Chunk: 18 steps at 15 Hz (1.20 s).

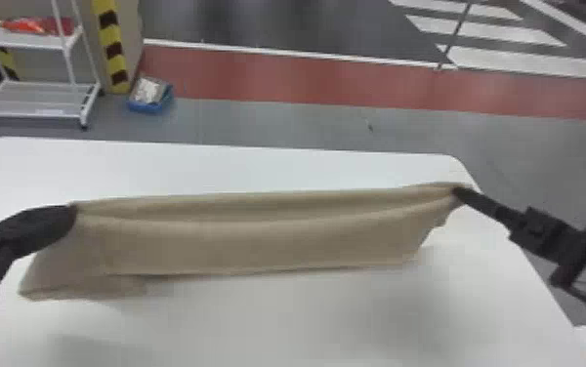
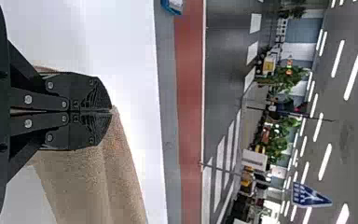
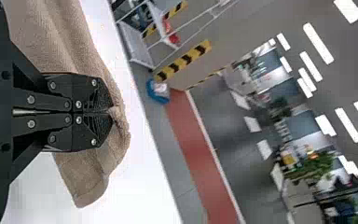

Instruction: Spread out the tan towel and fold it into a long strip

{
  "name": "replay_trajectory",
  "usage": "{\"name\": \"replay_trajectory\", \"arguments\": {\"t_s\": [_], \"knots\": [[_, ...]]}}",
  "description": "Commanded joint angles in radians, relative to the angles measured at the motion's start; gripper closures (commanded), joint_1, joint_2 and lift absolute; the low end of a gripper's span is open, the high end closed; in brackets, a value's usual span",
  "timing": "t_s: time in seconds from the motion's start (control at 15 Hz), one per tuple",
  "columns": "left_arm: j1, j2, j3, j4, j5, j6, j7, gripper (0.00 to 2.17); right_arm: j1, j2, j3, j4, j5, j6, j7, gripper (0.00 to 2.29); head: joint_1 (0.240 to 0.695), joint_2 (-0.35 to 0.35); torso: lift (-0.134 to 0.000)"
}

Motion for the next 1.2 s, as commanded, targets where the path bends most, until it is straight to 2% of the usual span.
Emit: {"name": "replay_trajectory", "arguments": {"t_s": [0.0,0.2,0.33,0.4,0.47,0.53,0.6,0.67,0.73,0.8,0.87,1.0,1.07,1.13], "knots": [[-0.055,-0.011,-0.128,0.071,-0.128,0.006,-0.009,1.71,-0.076,-0.003,0.141,0.147,0.172,0.056,-0.012,1.95,0.695,-0.210,-0.124],[-0.138,-0.014,-0.287,0.223,-0.214,-0.040,-0.016,1.70,-0.146,0.001,0.253,0.388,0.280,-0.107,-0.055,1.94,0.695,-0.208,-0.124],[-0.236,-0.028,-0.404,0.384,-0.287,-0.199,-0.013,1.70,-0.220,0.001,0.292,0.522,0.323,-0.183,-0.085,1.94,0.695,-0.225,-0.124],[-0.265,-0.045,-0.436,0.453,-0.307,-0.273,-0.006,1.68,-0.237,0.001,0.302,0.555,0.340,-0.214,-0.091,1.82,0.695,-0.232,-0.124],[-0.290,-0.060,-0.463,0.522,-0.326,-0.365,0.005,1.52,-0.240,0.006,0.321,0.583,0.365,-0.288,-0.117,1.59,0.695,-0.239,-0.124],[-0.305,-0.068,-0.480,0.565,-0.338,-0.436,0.019,1.52,-0.238,0.017,0.321,0.592,0.383,-0.325,-0.125,1.13,0.695,-0.245,-0.124],[-0.310,-0.074,-0.494,0.587,-0.350,-0.515,0.039,1.41,-0.215,0.017,0.309,0.586,0.376,-0.364,-0.125,0.33,0.695,-0.250,-0.124],[-0.305,-0.073,-0.494,0.591,-0.350,-0.586,0.053,0.97,-0.168,0.017,0.293,0.565,0.349,-0.426,-0.116,0.00,0.695,-0.256,-0.124],[-0.296,-0.068,-0.488,0.584,-0.350,-0.613,0.056,0.88,-0.134,0.015,0.273,0.514,0.323,-0.447,-0.099,0.00,0.695,-0.258,-0.124],[-0.282,-0.065,-0.480,0.562,-0.349,-0.620,0.059,0.38,-0.097,0.009,0.238,0.451,0.290,-0.444,-0.064,0.00,0.695,-0.262,-0.124],[-0.253,-0.062,-0.456,0.528,-0.349,-0.629,0.062,0.04,-0.059,0.004,0.210,0.393,0.259,-0.438,-0.022,0.03,0.695,-0.265,-0.124],[-0.192,-0.057,-0.411,0.481,-0.349,-0.699,0.062,0.03,0.016,-0.020,0.158,0.289,0.256,-0.450,0.073,0.07,0.695,-0.269,-0.124],[-0.158,-0.051,-0.385,0.458,-0.349,-0.730,0.062,0.03,0.053,-0.020,0.141,0.259,0.265,-0.536,0.160,0.07,0.695,-0.270,-0.124],[-0.132,-0.051,-0.364,0.435,-0.347,-0.739,0.062,0.03,0.093,-0.020,0.140,0.238,0.280,-0.662,0.214,0.07,0.695,-0.268,-0.124]]}}
